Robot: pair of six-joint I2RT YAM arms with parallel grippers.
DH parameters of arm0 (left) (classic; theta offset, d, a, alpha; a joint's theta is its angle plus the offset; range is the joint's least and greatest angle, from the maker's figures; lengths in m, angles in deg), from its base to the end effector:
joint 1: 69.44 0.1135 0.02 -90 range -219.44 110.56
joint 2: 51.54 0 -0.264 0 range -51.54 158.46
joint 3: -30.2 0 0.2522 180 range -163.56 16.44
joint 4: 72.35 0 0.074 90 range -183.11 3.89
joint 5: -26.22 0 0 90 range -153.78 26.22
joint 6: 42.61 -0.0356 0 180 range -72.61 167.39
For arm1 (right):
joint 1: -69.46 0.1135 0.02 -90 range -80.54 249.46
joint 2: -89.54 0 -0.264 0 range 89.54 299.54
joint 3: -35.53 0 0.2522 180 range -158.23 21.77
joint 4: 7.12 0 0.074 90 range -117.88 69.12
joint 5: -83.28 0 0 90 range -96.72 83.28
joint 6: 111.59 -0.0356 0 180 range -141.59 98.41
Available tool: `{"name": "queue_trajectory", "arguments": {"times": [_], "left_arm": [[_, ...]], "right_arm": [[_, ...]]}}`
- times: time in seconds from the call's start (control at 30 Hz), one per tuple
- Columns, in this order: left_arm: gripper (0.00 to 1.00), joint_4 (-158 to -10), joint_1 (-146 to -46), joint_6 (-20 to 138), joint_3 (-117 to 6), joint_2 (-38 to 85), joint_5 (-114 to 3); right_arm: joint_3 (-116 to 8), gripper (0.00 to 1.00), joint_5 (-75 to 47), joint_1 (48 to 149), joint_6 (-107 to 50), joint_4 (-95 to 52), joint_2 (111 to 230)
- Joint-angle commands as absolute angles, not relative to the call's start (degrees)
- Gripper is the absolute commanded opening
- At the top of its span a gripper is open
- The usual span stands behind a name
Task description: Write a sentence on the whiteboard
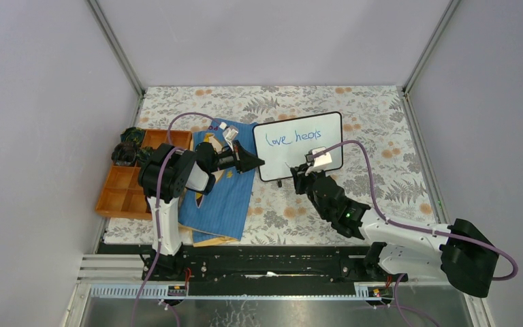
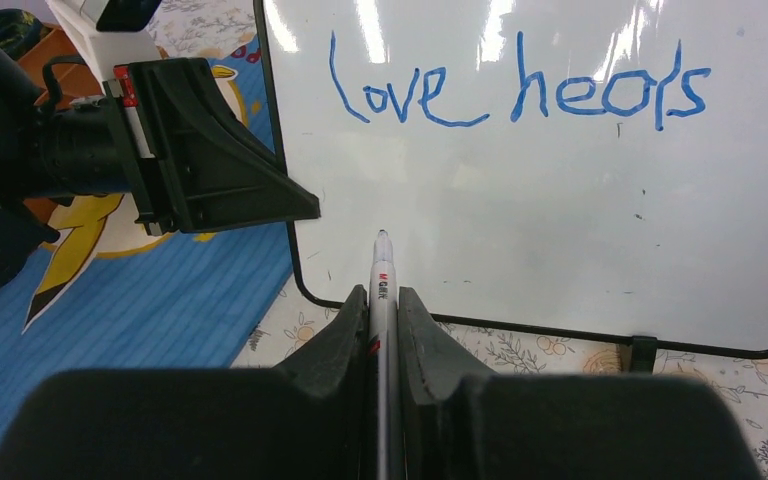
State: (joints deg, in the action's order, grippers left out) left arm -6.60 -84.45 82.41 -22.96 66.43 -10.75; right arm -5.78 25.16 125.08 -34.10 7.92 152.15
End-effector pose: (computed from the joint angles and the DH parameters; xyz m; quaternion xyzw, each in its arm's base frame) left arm 0.3274 -0.1172 0.1200 0.2044 0.6733 -0.5534 0.4457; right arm 0.1494 0.1851 0.2449 -0.0926 0.7333 0.1901 0.6462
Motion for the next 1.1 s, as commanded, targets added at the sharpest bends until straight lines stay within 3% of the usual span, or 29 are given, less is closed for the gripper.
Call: {"name": "queue_trajectory", "arguments": {"times": [0.0, 0.33, 1.07], "left_arm": [[0.0, -15.79, -83.85, 77.36, -22.32, 68.67, -13.58], [0.0, -16.33, -84.12, 76.91, -22.27, 68.48, -13.77], [0.0, -16.68, -84.11, 76.74, -22.52, 68.49, -13.75]], "right_arm": [[-6.02, 0.0, 26.64, 125.49, -35.14, 11.76, 151.95], [-7.72, 0.0, 22.16, 125.88, -30.0, 10.24, 150.71], [-6.66, 0.0, 29.16, 129.23, -28.74, 12.88, 151.66]]}}
